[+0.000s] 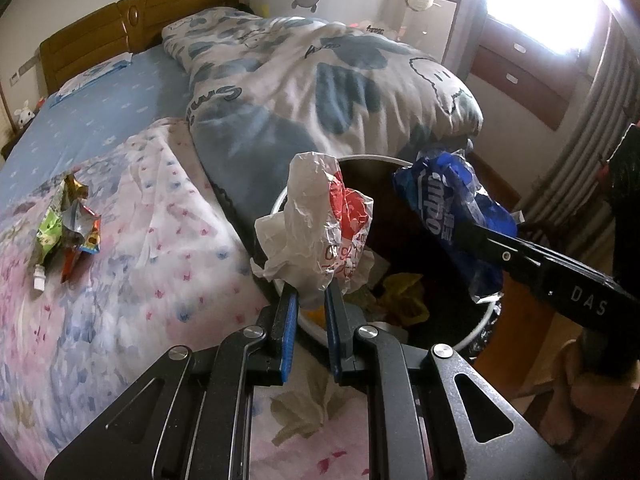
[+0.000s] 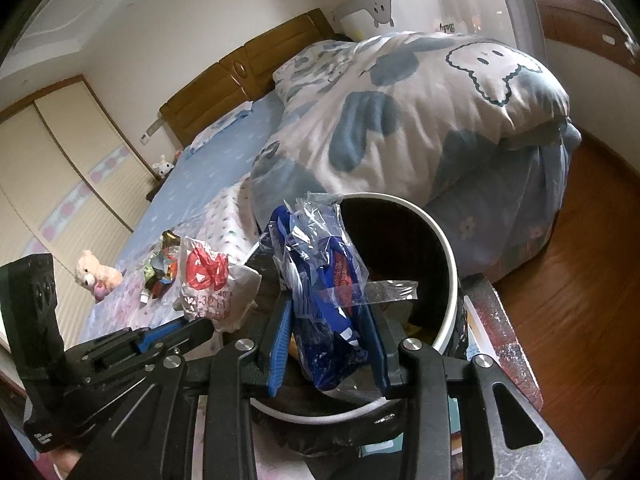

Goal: Collect trash
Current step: 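Open both grippers to drop the white bag and blue bag into the bin, then move both open grippers back over the snack wrappers on the bed, then grasp the green spouted pouch with the left gripper while the right grasps the orange wrapper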

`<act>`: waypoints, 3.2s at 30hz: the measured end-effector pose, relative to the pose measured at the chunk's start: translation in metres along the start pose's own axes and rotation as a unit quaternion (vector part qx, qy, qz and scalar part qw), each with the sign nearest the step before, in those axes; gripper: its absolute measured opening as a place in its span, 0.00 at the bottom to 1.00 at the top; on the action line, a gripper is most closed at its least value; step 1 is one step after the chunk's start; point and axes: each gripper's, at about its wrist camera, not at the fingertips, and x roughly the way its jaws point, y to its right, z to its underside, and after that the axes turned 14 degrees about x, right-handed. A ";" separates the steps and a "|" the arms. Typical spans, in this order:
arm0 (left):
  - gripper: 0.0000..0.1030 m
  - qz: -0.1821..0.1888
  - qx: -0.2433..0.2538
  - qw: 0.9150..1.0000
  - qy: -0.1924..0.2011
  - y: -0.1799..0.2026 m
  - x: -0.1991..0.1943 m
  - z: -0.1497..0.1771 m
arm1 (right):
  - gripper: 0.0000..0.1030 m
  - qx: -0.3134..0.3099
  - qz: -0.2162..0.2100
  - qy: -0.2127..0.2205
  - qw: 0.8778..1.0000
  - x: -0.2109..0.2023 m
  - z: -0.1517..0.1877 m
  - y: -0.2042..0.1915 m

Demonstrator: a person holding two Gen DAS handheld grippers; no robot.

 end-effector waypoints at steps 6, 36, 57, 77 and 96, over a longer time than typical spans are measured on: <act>0.12 0.006 -0.002 1.000 -0.004 -0.002 0.005 -0.003 | 0.33 0.007 0.003 -0.006 1.000 0.007 -0.004 0.004; 0.57 -0.018 -0.068 0.997 0.020 -0.052 -0.036 0.054 | 0.80 0.010 -0.015 0.020 1.000 -0.007 0.008 -0.024; 0.58 -0.083 -0.195 0.977 0.008 -0.168 -0.075 0.149 | 0.84 -0.069 -0.067 -0.044 0.994 0.045 0.073 -0.133; 0.58 -0.109 -0.195 0.975 -0.014 -0.218 -0.052 0.141 | 0.84 -0.097 -0.089 -0.067 0.989 0.103 0.079 -0.176; 0.57 -0.109 -0.184 0.976 -0.030 -0.270 0.008 0.104 | 0.79 -0.099 -0.096 -0.097 0.986 0.180 0.051 -0.203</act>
